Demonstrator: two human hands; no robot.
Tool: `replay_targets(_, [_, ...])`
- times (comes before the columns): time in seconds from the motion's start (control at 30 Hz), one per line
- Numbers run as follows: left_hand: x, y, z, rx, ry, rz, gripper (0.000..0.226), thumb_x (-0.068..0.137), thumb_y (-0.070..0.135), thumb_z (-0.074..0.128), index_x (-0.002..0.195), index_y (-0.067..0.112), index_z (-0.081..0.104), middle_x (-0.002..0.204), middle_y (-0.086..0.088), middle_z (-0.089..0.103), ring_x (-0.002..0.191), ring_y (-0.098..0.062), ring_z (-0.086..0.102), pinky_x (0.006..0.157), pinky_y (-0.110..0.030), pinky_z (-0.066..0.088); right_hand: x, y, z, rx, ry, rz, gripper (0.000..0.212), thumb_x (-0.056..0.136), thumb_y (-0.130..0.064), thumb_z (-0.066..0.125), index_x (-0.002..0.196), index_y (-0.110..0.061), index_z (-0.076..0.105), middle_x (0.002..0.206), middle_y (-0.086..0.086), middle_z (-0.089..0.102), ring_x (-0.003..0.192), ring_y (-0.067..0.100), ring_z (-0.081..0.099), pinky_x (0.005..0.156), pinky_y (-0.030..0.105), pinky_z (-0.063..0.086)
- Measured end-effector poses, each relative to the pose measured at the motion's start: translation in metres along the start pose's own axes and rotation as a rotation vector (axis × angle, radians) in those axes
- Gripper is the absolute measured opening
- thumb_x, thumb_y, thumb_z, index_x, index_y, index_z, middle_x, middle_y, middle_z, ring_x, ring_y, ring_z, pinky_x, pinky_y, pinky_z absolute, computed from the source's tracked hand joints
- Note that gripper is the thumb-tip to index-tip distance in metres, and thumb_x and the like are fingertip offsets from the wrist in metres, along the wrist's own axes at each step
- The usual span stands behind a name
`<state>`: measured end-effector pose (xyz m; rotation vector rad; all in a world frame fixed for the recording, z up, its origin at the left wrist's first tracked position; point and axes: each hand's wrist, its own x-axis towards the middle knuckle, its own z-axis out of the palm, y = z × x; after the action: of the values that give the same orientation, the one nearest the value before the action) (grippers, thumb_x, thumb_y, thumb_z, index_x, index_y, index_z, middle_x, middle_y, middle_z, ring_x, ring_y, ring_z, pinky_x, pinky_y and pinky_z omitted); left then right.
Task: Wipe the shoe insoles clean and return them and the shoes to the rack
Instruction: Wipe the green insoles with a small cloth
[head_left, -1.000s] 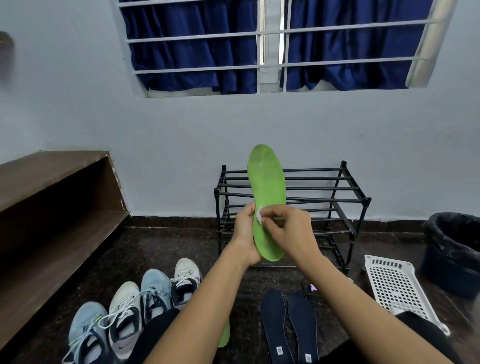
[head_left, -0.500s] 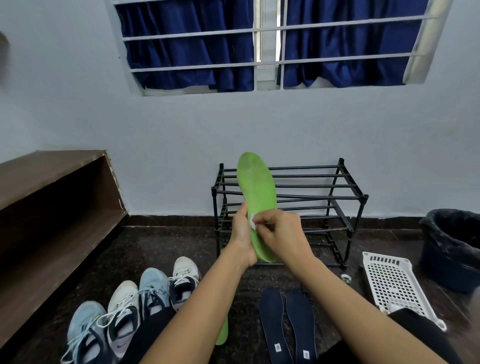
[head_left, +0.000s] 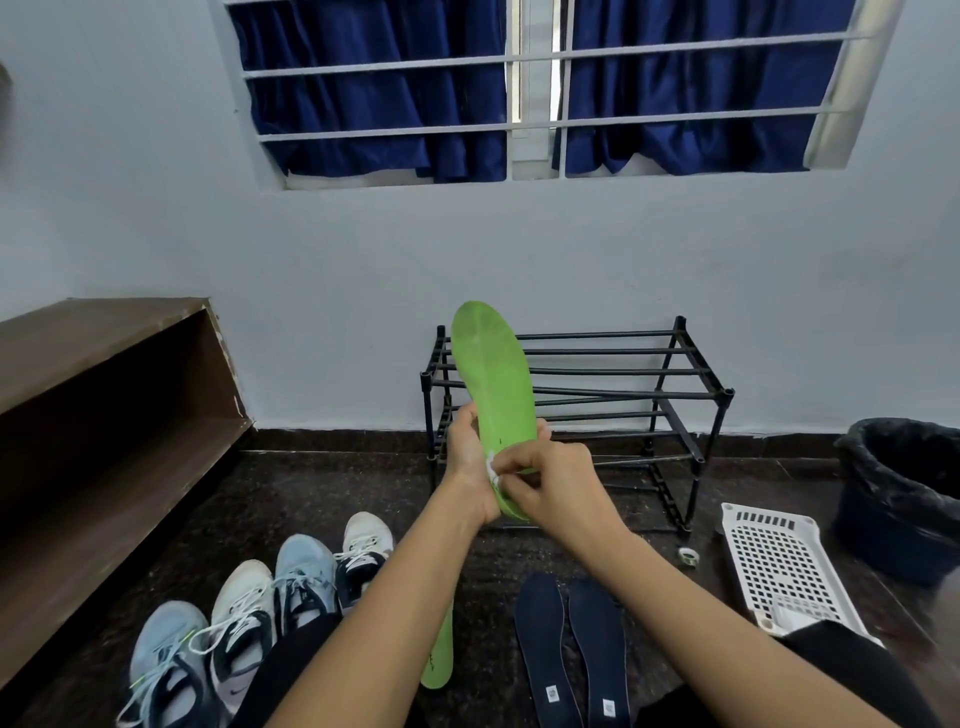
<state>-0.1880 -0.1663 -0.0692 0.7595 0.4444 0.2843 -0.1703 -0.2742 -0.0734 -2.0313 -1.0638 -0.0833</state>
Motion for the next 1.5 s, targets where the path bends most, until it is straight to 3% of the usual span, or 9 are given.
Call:
replay_targets(0.1, [0.001, -0.002, 0.001, -0.008, 0.018, -0.006, 0.052, 0.095, 0.045, 0.037, 0.087, 0.001, 0.064, 0.076, -0.019, 0.064, 0.066, -0.029, 0.063, 0.063, -0.032, 0.053, 0.000, 0.001, 0.000, 0.008, 0.021, 0.003, 0.017, 0.079, -0.007, 0.067, 0.090, -0.016, 0.077, 0.093, 0.000, 0.074, 0.084, 0.012, 0.067, 0.075, 0.000, 0.038])
replay_targets(0.27, [-0.007, -0.017, 0.008, 0.082, 0.000, -0.010, 0.040, 0.094, 0.043, 0.036, 0.076, 0.013, 0.056, 0.073, -0.008, 0.053, 0.066, -0.021, 0.054, 0.060, -0.030, 0.042, 0.005, 0.008, -0.005, -0.050, 0.093, 0.007, 0.017, 0.082, -0.008, 0.065, 0.090, -0.017, 0.076, 0.090, 0.001, 0.074, 0.082, 0.016, 0.068, 0.081, 0.022, 0.050])
replay_targets(0.43, [-0.014, -0.030, 0.014, 0.156, -0.060, -0.041, 0.046, 0.098, 0.040, 0.032, 0.077, 0.013, 0.062, 0.069, -0.008, 0.064, 0.063, -0.021, 0.063, 0.062, -0.028, 0.048, 0.011, 0.016, -0.015, -0.032, 0.157, 0.048, 0.016, 0.080, -0.004, 0.065, 0.087, -0.014, 0.076, 0.085, 0.000, 0.074, 0.078, 0.014, 0.068, 0.080, 0.026, 0.052])
replay_targets(0.67, [-0.009, -0.008, 0.008, 0.118, 0.012, -0.006, 0.049, 0.094, 0.043, 0.034, 0.079, 0.007, 0.064, 0.072, -0.013, 0.063, 0.065, -0.025, 0.059, 0.063, -0.030, 0.047, 0.001, 0.004, -0.003, 0.023, 0.098, 0.015, 0.019, 0.078, -0.003, 0.066, 0.087, -0.017, 0.076, 0.085, -0.001, 0.074, 0.076, 0.011, 0.067, 0.075, 0.012, 0.047])
replay_targets(0.83, [-0.001, -0.001, 0.007, 0.035, 0.090, 0.070, 0.055, 0.097, 0.044, 0.032, 0.083, 0.002, 0.065, 0.075, -0.017, 0.065, 0.066, -0.027, 0.062, 0.064, -0.030, 0.050, 0.000, -0.001, 0.009, 0.015, 0.110, -0.023, 0.021, 0.078, -0.002, 0.063, 0.088, -0.014, 0.076, 0.083, 0.002, 0.074, 0.076, 0.015, 0.068, 0.073, 0.016, 0.048])
replay_targets(0.93, [-0.004, -0.007, 0.011, 0.056, 0.091, 0.040, 0.049, 0.095, 0.044, 0.033, 0.076, 0.008, 0.061, 0.071, -0.012, 0.060, 0.063, -0.023, 0.058, 0.059, -0.029, 0.046, 0.005, 0.003, 0.012, -0.064, 0.154, -0.021, 0.020, 0.079, -0.001, 0.059, 0.085, -0.013, 0.074, 0.081, 0.009, 0.071, 0.074, 0.024, 0.065, 0.068, 0.029, 0.049])
replay_targets(1.03, [-0.011, -0.019, 0.018, 0.106, 0.063, -0.008, 0.042, 0.095, 0.041, 0.033, 0.067, 0.016, 0.052, 0.060, -0.004, 0.052, 0.055, -0.019, 0.053, 0.051, -0.025, 0.040, 0.014, 0.011, 0.007, -0.147, 0.222, 0.022, 0.019, 0.082, -0.002, 0.057, 0.087, -0.010, 0.073, 0.083, 0.010, 0.070, 0.076, 0.028, 0.063, 0.065, 0.025, 0.038])
replay_targets(1.23, [-0.012, -0.023, 0.017, 0.168, 0.005, -0.039, 0.044, 0.096, 0.041, 0.032, 0.071, 0.015, 0.057, 0.063, -0.005, 0.059, 0.058, -0.020, 0.058, 0.054, -0.023, 0.044, 0.020, 0.010, -0.005, -0.119, 0.185, 0.115, 0.018, 0.084, -0.005, 0.059, 0.090, -0.012, 0.074, 0.085, 0.005, 0.073, 0.077, 0.022, 0.066, 0.075, 0.028, 0.050])
replay_targets(1.5, [-0.004, -0.005, 0.003, 0.148, 0.141, 0.016, 0.046, 0.094, 0.042, 0.038, 0.071, 0.011, 0.062, 0.061, -0.006, 0.062, 0.057, -0.021, 0.057, 0.056, -0.026, 0.043, 0.007, -0.004, 0.008, 0.005, 0.034, 0.094, 0.017, 0.079, -0.007, 0.066, 0.090, -0.016, 0.076, 0.087, 0.002, 0.073, 0.081, 0.014, 0.067, 0.084, 0.027, 0.053])
